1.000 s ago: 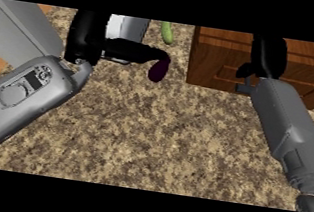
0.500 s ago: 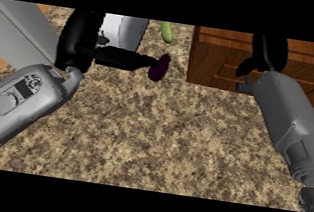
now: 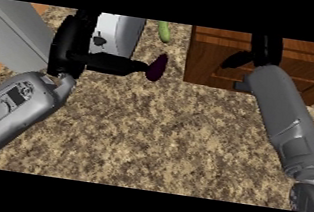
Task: Pick up the can, place it into the drawer and close the drawer
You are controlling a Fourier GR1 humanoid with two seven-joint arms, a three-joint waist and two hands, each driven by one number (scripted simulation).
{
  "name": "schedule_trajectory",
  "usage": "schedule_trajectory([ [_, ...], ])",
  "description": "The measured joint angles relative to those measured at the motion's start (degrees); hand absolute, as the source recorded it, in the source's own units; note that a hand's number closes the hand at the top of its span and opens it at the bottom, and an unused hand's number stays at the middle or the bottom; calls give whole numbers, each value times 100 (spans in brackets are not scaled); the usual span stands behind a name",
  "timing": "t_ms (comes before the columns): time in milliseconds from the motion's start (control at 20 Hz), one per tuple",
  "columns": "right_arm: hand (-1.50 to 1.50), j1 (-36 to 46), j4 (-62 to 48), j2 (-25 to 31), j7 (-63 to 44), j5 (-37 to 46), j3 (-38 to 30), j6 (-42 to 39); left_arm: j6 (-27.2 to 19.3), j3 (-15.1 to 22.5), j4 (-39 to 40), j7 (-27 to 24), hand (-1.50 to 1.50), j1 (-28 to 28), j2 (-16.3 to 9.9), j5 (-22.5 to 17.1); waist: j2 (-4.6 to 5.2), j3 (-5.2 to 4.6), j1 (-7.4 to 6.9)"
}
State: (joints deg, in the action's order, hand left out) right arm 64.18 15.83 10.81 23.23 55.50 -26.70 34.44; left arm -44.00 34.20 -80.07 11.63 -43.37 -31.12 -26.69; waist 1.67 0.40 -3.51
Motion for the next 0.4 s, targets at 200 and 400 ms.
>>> schedule_trajectory([
  [200,-150,112,88,-206,337,-672,-530,-394,86,-143,-41,-19,-150,159,-107,-58,-26,0,50],
  [400,-150,218,88,-296,517,-1148,-905,-682,107,-196,-180,-3,-150,300,-164,-18,-31,-2,60],
])
